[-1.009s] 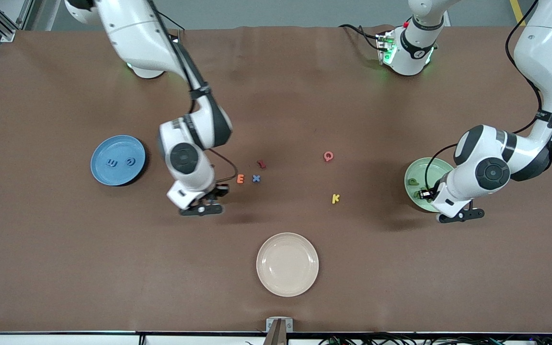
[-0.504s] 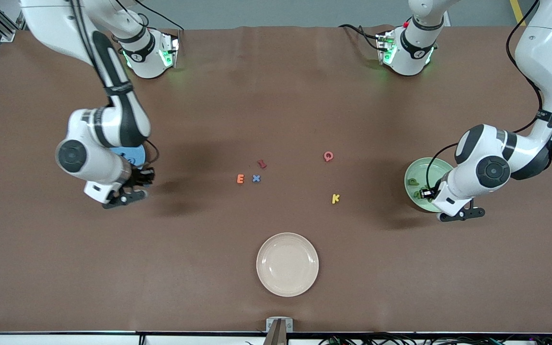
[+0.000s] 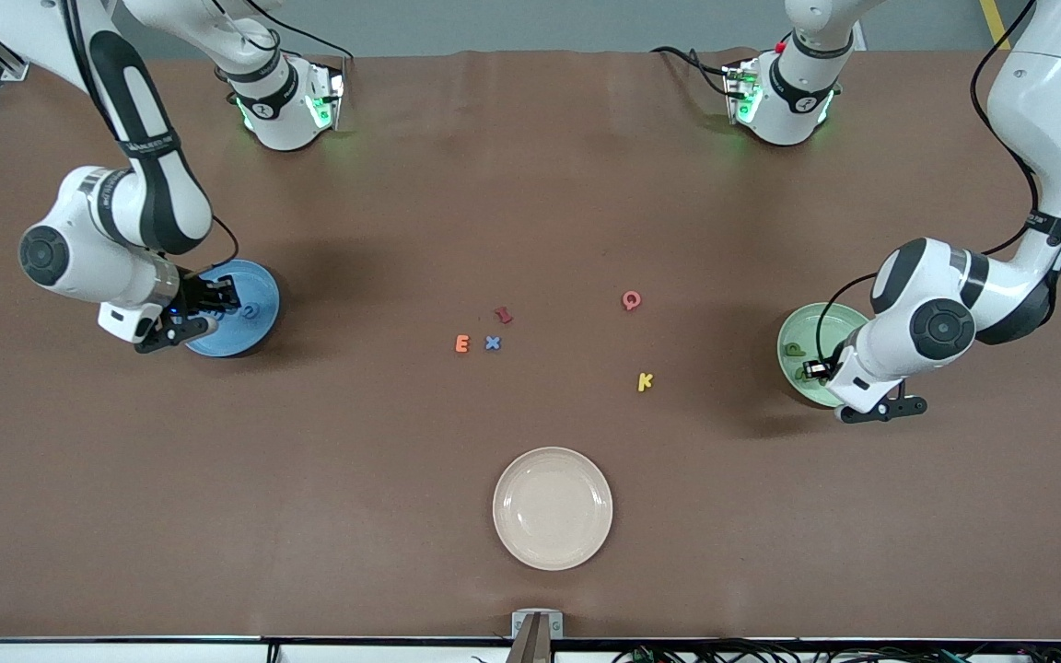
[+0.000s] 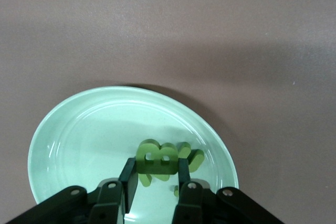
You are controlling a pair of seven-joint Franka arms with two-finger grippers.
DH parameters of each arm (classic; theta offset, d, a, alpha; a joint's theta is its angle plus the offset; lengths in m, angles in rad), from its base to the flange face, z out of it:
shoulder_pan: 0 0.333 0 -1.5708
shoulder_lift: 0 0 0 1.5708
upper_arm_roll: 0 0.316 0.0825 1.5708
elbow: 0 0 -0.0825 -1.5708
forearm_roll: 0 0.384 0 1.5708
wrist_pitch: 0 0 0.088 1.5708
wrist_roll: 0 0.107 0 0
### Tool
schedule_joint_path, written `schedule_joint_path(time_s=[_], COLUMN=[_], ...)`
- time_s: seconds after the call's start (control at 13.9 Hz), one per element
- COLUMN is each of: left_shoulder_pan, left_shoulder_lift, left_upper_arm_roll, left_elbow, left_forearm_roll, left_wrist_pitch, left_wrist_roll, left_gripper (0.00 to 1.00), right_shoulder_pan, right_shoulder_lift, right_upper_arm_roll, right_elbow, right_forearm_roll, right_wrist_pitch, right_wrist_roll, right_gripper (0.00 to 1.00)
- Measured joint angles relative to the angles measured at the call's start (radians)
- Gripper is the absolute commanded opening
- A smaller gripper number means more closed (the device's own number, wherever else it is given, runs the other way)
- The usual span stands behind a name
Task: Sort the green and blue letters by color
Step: 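Place the B on the green plate while the right gripper places 6 on blue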
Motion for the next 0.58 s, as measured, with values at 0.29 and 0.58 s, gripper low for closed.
schedule_joint_path(time_s=[0.29,0.58], left_shoulder_pan=[0.000,0.000], left_shoulder_lift=[0.000,-0.002], left_upper_arm_roll=[0.000,0.000], left_elbow=[-0.001,0.003], left_forearm_roll=[0.000,0.000], left_wrist_pitch=[0.002,0.007], left_wrist_roll=[0.000,0.000], left_gripper=[0.23,0.76], right_shoulder_pan=[-0.031,-0.022], right_shoulder_lift=[-0.004,-0.025], right_upper_arm_roll=[0.002,0.021], right_elbow=[-0.018,-0.012], right_forearm_roll=[0.000,0.001], right_wrist_pitch=[-0.041,-0.045], right_wrist_roll=[-0.008,0.038], right_gripper=[1.00,1.00])
